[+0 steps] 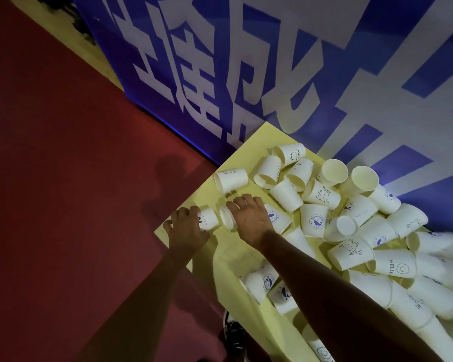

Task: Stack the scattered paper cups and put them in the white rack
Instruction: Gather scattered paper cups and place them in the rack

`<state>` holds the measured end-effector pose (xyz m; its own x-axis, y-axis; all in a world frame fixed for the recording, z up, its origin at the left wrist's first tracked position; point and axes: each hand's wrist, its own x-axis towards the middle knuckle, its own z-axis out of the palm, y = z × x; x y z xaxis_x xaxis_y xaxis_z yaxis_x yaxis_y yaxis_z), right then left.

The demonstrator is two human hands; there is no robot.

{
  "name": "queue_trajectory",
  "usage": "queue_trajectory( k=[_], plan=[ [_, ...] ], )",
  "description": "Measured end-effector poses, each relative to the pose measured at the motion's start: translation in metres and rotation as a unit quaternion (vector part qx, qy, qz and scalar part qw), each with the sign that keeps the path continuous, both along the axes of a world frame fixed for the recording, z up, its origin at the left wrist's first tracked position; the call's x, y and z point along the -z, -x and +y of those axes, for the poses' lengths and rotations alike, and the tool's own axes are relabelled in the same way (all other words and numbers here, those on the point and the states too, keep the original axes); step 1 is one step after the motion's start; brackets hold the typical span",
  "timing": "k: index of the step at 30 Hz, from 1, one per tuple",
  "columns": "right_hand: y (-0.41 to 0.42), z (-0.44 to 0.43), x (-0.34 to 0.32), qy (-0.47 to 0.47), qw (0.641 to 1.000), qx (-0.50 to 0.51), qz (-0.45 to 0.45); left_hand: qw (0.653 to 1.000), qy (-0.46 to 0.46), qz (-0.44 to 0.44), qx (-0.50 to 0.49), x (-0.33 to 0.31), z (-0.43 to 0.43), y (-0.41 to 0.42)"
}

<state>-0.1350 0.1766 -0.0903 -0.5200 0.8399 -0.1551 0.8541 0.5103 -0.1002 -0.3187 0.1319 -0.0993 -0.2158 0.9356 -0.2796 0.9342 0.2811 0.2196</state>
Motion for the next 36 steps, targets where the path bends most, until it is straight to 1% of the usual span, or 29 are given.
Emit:
queue_trajectory(
  k=[3,4,5,6,8,9,10,16,22,25,28,32,36],
  plan=[
    [-0.002,-0.001,-0.008,0.016,0.995,0.050,0.087,0.999,0.001,-0.026,-0.048,-0.004,-0.001,0.002],
    [-0.002,-0.001,-0.012,0.033,0.987,0.087,0.134,0.997,-0.002,-0.034,-0.062,-0.006,-0.002,0.001],
    [-0.002,-0.001,-0.017,0.058,0.970,0.135,0.193,0.997,-0.003,-0.039,-0.073,-0.008,-0.003,-0.001],
    [-0.003,-0.002,-0.023,0.090,0.942,0.190,0.263,0.996,-0.004,-0.042,-0.079,-0.011,-0.003,-0.004],
    [-0.009,-0.006,-0.034,0.145,0.860,0.289,0.395,0.996,-0.012,-0.045,-0.076,-0.018,-0.004,-0.013],
    [-0.015,-0.009,-0.040,0.155,0.825,0.321,0.438,0.996,-0.018,-0.048,-0.068,-0.022,-0.004,-0.019],
    [-0.023,-0.013,-0.046,0.149,0.807,0.339,0.460,0.996,-0.024,-0.054,-0.062,-0.025,-0.003,-0.025],
    [-0.096,-0.045,-0.076,0.104,0.764,0.394,0.500,0.993,-0.068,-0.096,-0.005,-0.051,-0.003,-0.088],
    [-0.185,-0.100,-0.091,0.041,0.726,0.459,0.510,0.984,-0.084,-0.119,0.104,-0.073,-0.019,-0.174],
    [-0.229,-0.134,-0.096,0.002,0.704,0.498,0.506,0.978,-0.066,-0.134,0.142,-0.081,-0.032,-0.217],
    [-0.271,-0.168,-0.100,-0.025,0.676,0.542,0.499,0.968,-0.054,-0.176,0.169,-0.088,-0.045,-0.258],
    [-0.322,-0.211,-0.111,-0.077,0.636,0.592,0.489,0.941,-0.007,-0.277,0.195,-0.093,-0.058,-0.307],
    [-0.359,-0.248,-0.119,-0.119,0.613,0.618,0.478,0.913,0.062,-0.354,0.193,-0.097,-0.075,-0.350]
  ],
)
